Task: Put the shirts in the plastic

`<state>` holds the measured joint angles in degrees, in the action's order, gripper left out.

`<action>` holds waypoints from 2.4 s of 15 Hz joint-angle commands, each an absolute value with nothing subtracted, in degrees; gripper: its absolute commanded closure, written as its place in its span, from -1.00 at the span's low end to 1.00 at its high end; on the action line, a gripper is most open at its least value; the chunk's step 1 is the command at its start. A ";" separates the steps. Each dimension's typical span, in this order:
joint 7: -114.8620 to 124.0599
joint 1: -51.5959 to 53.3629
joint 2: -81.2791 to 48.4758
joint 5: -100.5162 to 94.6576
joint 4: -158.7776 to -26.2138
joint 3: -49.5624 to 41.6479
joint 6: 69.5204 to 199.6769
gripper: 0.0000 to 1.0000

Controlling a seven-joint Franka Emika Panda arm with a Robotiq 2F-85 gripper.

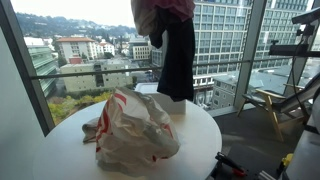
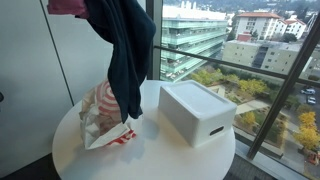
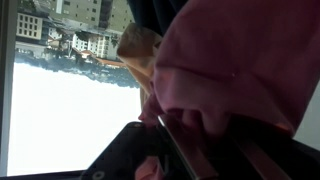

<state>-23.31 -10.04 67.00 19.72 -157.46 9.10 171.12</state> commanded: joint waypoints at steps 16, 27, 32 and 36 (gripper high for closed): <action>-44.71 12.80 49.26 20.41 -160.18 -1.96 189.99 0.90; -56.17 39.63 51.59 22.54 -159.89 -24.92 187.63 0.90; -58.96 46.85 56.25 24.72 -159.84 -31.10 182.45 0.90; -62.47 50.17 55.85 27.14 -159.84 -38.09 180.14 0.90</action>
